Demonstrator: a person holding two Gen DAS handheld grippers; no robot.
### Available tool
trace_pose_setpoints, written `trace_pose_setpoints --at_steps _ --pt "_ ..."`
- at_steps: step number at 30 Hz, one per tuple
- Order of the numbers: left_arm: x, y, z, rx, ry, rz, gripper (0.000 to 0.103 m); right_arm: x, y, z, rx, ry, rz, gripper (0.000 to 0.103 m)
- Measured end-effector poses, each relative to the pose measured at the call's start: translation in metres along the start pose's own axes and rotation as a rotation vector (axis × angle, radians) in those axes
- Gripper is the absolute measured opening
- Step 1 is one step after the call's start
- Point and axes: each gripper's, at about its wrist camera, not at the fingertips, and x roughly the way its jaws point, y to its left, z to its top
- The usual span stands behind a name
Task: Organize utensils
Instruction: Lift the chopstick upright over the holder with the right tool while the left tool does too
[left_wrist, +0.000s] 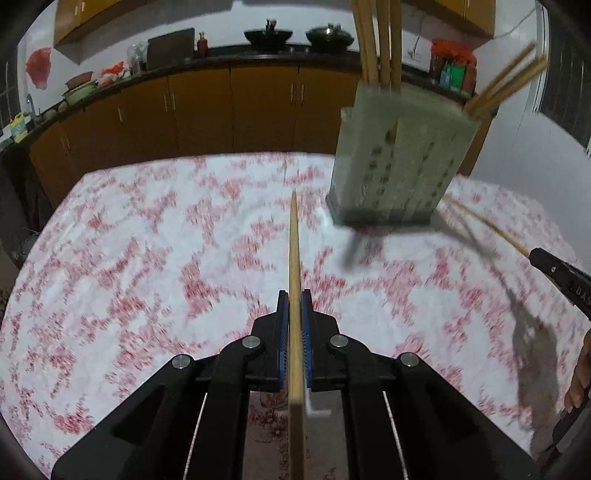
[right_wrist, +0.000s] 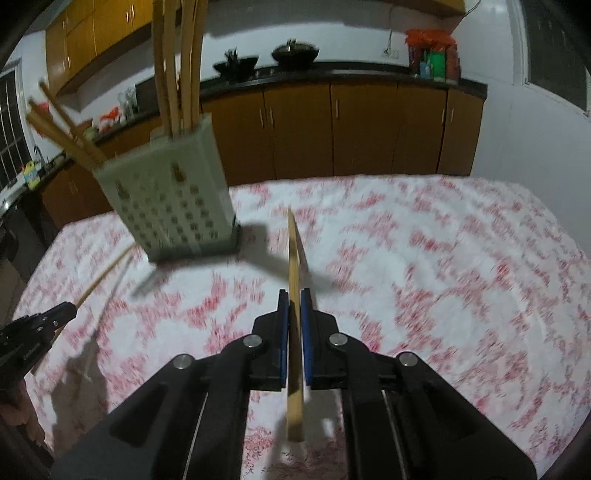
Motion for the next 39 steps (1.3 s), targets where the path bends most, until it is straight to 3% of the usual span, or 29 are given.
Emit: trace_pose_setpoints --at_steps 7,18,27,34,39 --pt "-0.036 0.007 0.026 -0.042 -0.116 -0.036 0.007 -0.027 -0.006 0.023 0.024 -0.096 0.013 0.008" --pt "-0.086 0.010 0.067 -0.026 -0.268 -0.079 0.007 -0.077 0.003 0.066 0.003 -0.248 0.076 0.008" --pt "-0.126 -0.004 0.085 0.034 -0.352 -0.147 0.007 -0.128 0.024 0.098 -0.019 -0.371 0.211 0.008" --pt "-0.143 -0.008 0.086 0.050 -0.376 -0.182 0.007 -0.148 0.037 0.110 -0.042 -0.443 0.249 0.008" --pt "-0.155 -0.017 0.099 0.052 -0.444 -0.186 0.007 -0.152 0.046 0.122 -0.040 -0.483 0.256 0.008"
